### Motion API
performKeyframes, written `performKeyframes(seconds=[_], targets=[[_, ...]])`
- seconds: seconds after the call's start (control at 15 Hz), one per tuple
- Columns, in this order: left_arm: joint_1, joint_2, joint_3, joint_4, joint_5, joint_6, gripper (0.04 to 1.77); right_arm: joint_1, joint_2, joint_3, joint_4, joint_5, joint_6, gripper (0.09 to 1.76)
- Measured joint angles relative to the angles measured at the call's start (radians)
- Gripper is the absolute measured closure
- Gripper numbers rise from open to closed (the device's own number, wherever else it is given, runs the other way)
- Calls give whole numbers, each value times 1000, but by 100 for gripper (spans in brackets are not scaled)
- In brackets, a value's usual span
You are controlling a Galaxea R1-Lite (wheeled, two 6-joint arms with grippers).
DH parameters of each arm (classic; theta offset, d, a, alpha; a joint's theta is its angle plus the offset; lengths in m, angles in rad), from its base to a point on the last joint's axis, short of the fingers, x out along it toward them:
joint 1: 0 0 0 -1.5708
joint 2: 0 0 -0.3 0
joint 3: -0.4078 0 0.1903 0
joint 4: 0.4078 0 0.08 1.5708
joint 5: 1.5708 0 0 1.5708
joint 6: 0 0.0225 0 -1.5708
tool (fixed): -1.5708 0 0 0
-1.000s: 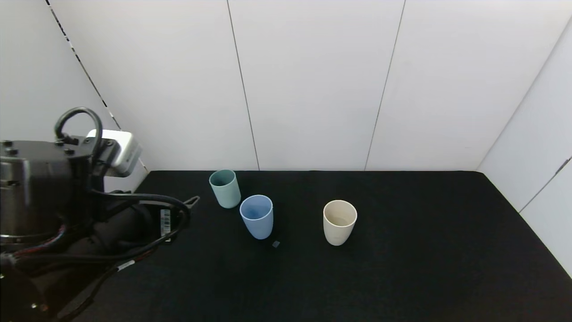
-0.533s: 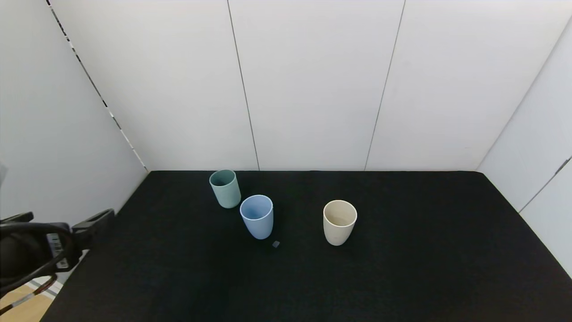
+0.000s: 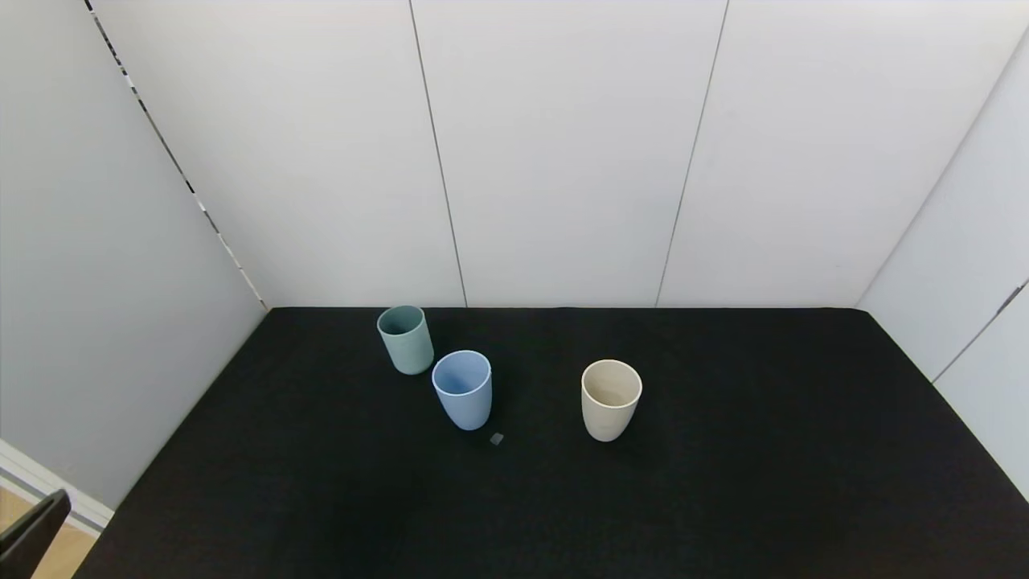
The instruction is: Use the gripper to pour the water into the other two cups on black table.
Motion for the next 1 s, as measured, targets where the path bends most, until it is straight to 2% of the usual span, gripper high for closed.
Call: performKeyframes(seconds=[0.2,0.53,0.8,0.93,1.0], targets=[[24,-161,57,63,-49,46,9,0,0,0,0,0,0,14],[28,-360,212,48,-57,119,9,0,0,0,0,0,0,14],[13,-513,254,158,-154,189,9,0,0,0,0,0,0,14],[11,-543,284,152,-201,173,9,0,0,0,0,0,0,14],[11,-552,291,155,-216,134,9,0,0,0,0,0,0,14]])
